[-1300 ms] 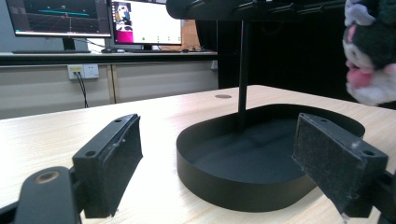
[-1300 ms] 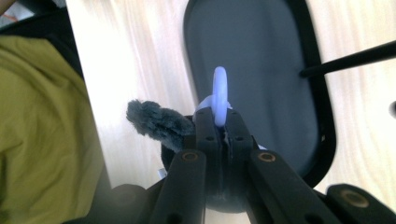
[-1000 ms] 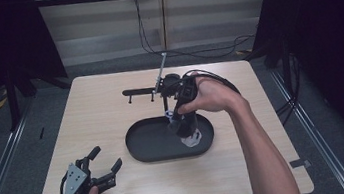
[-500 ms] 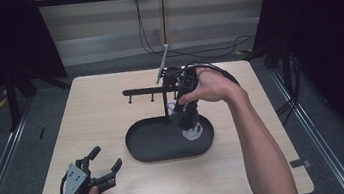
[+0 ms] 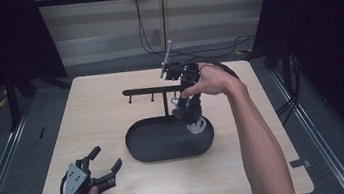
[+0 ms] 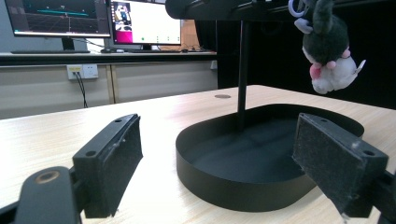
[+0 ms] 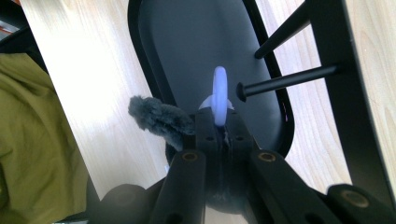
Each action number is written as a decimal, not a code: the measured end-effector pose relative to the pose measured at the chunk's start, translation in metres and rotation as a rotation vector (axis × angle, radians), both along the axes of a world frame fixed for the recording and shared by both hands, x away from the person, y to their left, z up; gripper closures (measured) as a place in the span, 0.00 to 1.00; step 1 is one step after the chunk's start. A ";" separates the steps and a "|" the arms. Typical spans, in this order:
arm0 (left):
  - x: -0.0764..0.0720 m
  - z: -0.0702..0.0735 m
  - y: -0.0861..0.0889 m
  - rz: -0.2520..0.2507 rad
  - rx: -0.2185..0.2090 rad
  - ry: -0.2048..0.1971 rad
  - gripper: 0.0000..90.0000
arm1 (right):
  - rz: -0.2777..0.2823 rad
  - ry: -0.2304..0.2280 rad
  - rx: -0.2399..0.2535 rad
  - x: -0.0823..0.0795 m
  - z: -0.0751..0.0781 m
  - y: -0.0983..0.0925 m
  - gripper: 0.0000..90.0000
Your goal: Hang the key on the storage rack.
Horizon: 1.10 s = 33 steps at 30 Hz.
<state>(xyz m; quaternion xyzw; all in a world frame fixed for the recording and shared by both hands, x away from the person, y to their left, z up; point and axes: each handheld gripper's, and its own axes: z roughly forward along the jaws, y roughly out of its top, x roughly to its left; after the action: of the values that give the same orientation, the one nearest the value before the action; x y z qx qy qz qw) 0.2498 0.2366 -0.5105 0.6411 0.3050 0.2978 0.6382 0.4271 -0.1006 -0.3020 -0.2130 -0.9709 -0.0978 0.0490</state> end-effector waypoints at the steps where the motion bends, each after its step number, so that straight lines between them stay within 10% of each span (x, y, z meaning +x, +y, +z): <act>1: 0.000 0.000 0.000 0.000 -0.005 0.000 0.17 | 0.000 0.000 0.000 0.000 0.000 0.000 0.97; 33: 0.000 0.000 0.001 -0.004 0.008 0.000 0.17 | -0.050 -0.010 0.021 0.020 -0.012 -0.007 0.97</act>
<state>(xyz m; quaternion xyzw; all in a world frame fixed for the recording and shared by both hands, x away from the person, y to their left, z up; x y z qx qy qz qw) 0.2495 0.2372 -0.5104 0.6442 0.3024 0.2976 0.6364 0.4471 -0.1077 -0.3144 -0.2362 -0.9644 -0.1104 0.0442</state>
